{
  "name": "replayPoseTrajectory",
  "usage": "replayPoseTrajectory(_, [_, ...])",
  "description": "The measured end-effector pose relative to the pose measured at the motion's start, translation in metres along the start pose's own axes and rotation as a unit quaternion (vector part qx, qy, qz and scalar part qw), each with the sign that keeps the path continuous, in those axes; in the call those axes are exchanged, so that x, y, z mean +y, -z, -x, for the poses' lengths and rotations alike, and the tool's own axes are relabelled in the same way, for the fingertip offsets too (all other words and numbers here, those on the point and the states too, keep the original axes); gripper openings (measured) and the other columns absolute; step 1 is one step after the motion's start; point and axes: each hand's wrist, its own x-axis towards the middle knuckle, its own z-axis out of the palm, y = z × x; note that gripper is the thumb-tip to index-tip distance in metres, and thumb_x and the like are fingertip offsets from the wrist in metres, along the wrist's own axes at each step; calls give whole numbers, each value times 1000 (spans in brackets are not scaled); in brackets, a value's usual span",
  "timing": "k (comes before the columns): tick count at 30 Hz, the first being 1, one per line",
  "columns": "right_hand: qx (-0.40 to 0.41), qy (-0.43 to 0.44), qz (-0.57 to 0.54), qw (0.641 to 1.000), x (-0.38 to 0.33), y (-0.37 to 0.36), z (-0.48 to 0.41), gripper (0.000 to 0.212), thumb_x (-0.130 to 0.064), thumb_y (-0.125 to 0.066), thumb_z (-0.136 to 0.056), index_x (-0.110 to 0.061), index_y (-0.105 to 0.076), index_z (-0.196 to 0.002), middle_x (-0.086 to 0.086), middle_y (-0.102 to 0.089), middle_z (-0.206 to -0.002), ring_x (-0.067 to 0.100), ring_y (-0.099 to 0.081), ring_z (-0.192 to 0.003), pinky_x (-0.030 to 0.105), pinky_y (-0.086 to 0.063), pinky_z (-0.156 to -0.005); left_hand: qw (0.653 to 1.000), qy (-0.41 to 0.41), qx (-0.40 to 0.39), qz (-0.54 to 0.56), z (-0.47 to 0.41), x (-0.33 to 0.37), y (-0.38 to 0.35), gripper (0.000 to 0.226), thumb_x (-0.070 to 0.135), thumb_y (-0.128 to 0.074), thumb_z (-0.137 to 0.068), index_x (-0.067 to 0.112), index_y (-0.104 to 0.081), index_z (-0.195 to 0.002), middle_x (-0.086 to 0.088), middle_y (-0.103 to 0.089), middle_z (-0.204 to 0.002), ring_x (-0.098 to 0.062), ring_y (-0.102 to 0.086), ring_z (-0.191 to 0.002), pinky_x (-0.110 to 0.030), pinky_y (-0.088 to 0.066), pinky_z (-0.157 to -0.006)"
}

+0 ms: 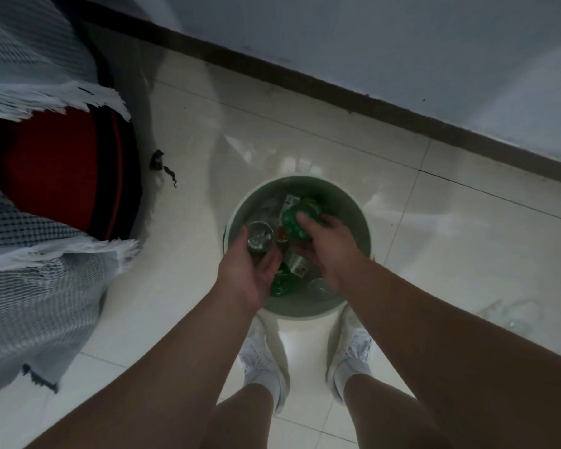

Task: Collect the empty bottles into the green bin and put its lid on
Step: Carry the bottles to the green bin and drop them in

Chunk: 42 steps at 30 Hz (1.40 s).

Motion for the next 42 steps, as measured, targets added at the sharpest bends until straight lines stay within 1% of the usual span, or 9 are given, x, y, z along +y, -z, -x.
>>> replayPoseTrajectory(3, [21,7,-87,996,-9,-4,-2,51,-36,-69,-93,-14,-53,-136,8,-74,-103,21,-79,-76,33,-63,-65,1000,-1,14,-3,0,0,-2,49,26,-58,-102,13,-44,-147,-20,-62,-105,-30,-69,-100,-37,-64,-65])
replayPoseTrajectory(9, [108,26,-48,993,-18,9,-21,28,-45,-55,-99,-18,-60,-93,9,-73,-88,21,-70,-73,40,-62,-79,999,7,15,-33,-7,-5,-12,35,31,-54,-104,15,-49,-134,-16,-70,-91,-25,-69,-86,-38,-61,-63])
replayPoseTrajectory(12, [50,31,-91,994,-18,4,-23,28,-39,-60,-98,-12,-63,-104,9,-74,-93,18,-75,-70,30,-61,-66,999,8,14,-50,-11,-9,-13,23,37,-51,-104,16,-51,-112,-15,-69,-95,-25,-69,-86,-41,-57,-80])
replayPoseTrajectory(15, [-15,20,-172,985,-17,5,-17,36,-16,-69,-93,-4,-56,-124,13,-73,-108,19,-78,-83,27,-62,-67,999,6,11,-44,-10,-8,-8,27,40,-53,-103,15,-55,-96,-15,-70,-105,-25,-71,-93,-38,-61,-67])
replayPoseTrajectory(18, [-12,-2,-195,981,-14,14,-8,22,6,-63,-91,1,-61,-112,17,-74,-102,23,-75,-89,25,-63,-64,1000,0,6,-26,-6,-9,-1,24,37,-58,-101,13,-59,-108,-17,-69,-114,-26,-71,-98,-35,-63,-61])
replayPoseTrajectory(23, [14,-48,-181,982,-2,34,27,17,11,-59,-89,5,-61,-105,15,-78,-72,21,-78,-68,24,-60,-56,999,8,8,-36,20,-13,7,37,23,-62,-99,10,-59,-133,-17,-67,-127,-26,-71,-102,-37,-60,-85])
replayPoseTrajectory(27, [23,-41,-127,991,3,60,97,25,12,-63,-88,0,-63,-110,19,-75,-92,26,-75,-78,29,-62,-65,996,17,19,-84,81,-14,14,20,20,-58,-101,8,-67,-113,-18,-76,-105,-23,-75,-80,-34,-64,-71])
replayPoseTrajectory(30, [26,-38,-74,996,-5,81,176,26,7,-66,-88,-6,-63,-111,16,-72,-89,26,-70,-70,33,-61,-64,990,-6,31,-138,148,-8,27,38,21,-52,-103,10,-51,-140,-18,-65,-126,-27,-71,-97,-38,-57,-76])
replayPoseTrajectory(42, [133,13,-78,988,34,171,548,19,-13,-60,-94,-10,-66,-112,16,-74,-92,28,-68,-66,33,-55,-58,823,-59,-66,-562,464,39,69,34,32,-48,-104,19,-56,-134,-7,-71,-114,-24,-70,-101,-37,-56,-73])
